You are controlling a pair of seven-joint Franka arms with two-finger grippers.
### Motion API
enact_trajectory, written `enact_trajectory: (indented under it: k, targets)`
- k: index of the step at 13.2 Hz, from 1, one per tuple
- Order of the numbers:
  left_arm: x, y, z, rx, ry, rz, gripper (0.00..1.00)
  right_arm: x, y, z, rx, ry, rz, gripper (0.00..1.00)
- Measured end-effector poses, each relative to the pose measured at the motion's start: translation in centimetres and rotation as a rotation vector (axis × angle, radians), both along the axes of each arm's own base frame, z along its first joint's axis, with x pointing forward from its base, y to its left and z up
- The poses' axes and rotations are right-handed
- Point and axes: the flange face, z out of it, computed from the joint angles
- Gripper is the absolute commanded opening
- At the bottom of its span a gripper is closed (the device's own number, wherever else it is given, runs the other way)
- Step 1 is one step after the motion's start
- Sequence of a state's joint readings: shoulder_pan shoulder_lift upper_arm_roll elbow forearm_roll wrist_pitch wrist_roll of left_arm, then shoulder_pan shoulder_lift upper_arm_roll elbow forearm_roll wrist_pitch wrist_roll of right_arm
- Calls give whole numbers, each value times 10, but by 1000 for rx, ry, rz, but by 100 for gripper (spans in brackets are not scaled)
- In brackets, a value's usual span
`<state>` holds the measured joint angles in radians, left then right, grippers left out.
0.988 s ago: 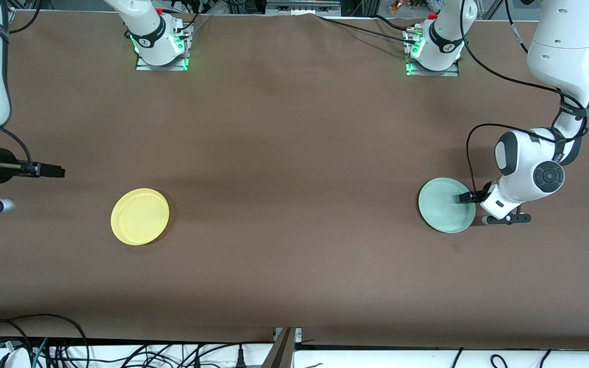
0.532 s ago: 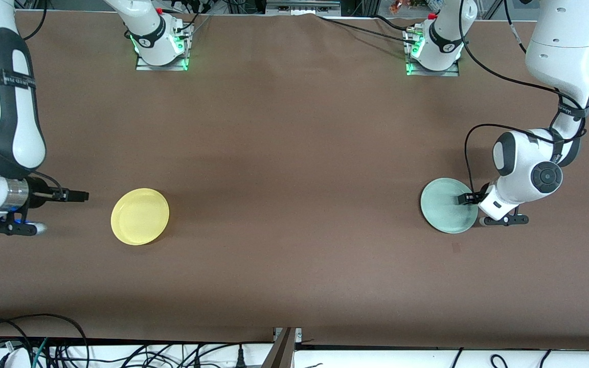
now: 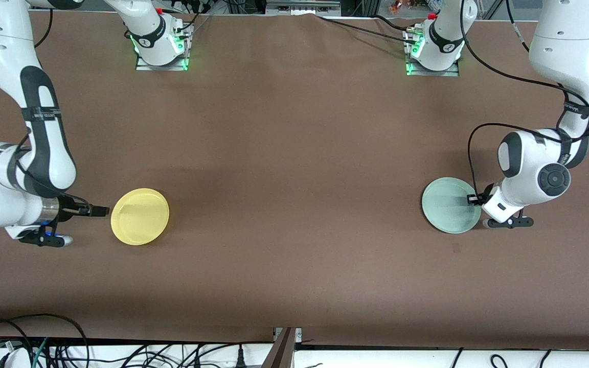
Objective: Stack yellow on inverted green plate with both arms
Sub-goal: 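Grasp the green plate with the left gripper while the right gripper grasps yellow, then lift and flip the green plate with the left gripper, set it upside down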
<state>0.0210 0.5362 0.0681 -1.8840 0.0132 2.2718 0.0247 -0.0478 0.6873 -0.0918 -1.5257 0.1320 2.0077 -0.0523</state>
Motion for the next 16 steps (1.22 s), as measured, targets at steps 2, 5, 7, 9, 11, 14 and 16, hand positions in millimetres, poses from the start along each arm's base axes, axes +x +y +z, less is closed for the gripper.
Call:
enact_trajectory:
  k: [2,5,7,9,11,14,16]
  targets:
    - [16,-12,37,-12,46,-16,0,-5,1,-19,17,-10,-18,100]
    - [38,-50,101,-20,109,-68,0,-11,3,-40,71,-21,-44,100]
    - [45,-79,131,4,122,-108,0,-15,3,-50,82,-18,-43,100]
    - [46,-112,154,92,132,-128,0,-18,3,-56,84,-21,-49,100]
    - [41,-160,174,187,132,-141,0,-21,3,-61,90,-22,-53,100]
    - [20,-251,187,298,101,-166,0,-22,3,-65,104,-32,-46,100]
    - [-4,-317,188,374,61,-186,0,-22,3,-66,108,-34,-45,91]
